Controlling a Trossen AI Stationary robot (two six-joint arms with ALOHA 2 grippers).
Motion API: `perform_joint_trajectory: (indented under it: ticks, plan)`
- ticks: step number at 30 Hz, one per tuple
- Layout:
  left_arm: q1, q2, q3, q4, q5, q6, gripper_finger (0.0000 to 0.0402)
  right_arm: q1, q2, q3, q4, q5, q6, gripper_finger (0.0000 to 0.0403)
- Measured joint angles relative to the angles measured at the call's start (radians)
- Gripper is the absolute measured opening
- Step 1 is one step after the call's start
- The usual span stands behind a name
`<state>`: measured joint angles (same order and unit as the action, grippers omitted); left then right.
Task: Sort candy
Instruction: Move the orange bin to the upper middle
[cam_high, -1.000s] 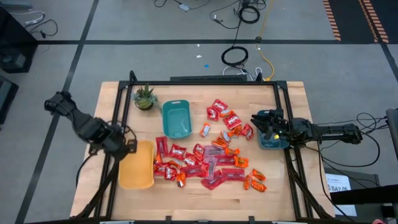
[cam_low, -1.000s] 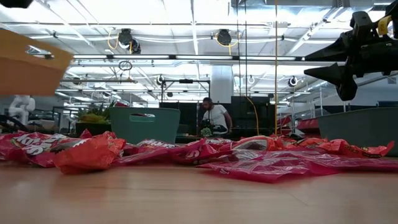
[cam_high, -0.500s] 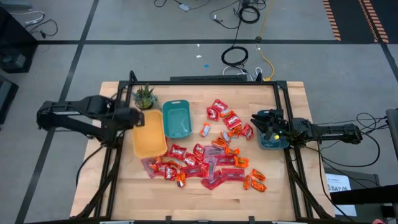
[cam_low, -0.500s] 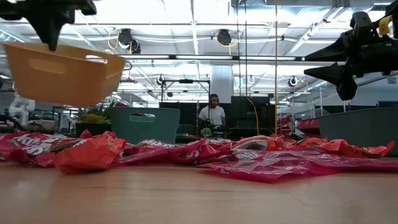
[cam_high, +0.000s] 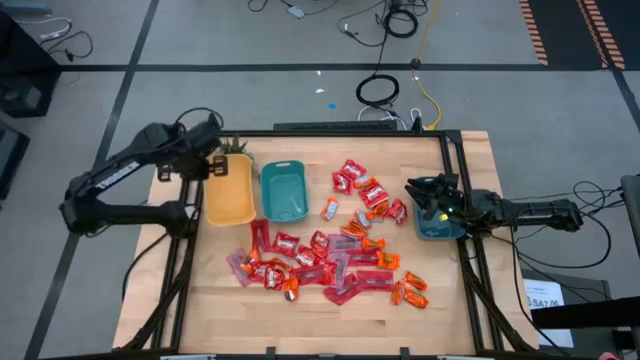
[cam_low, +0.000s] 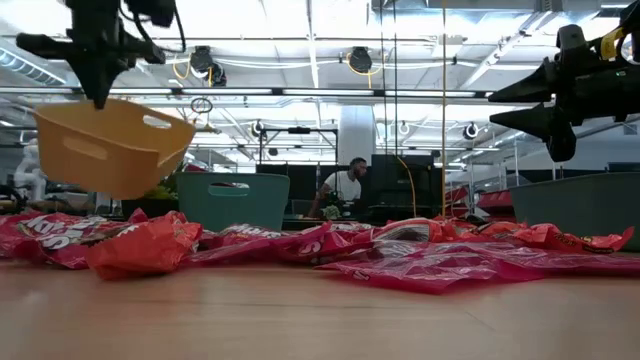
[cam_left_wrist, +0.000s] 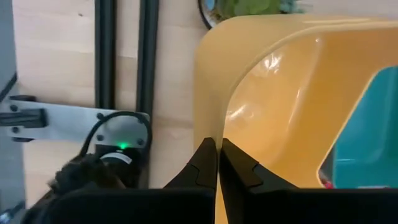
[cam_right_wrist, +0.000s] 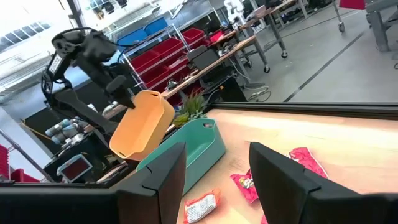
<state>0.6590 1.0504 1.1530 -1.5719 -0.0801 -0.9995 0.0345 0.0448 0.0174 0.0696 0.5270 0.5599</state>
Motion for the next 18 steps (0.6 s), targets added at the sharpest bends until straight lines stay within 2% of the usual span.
perform_joint_trajectory:
  ticks: [7,18]
  plan:
    - [0.081,0.153,0.0,0.039,0.028,0.141,0.0007,0.0,0.0,0.0,0.0,0.001,0.0,0.0169]
    - [0.081,0.355,0.002,0.159,0.078,0.114,0.0007,0.0,0.0,0.0,0.0,0.0,0.006,0.0169]
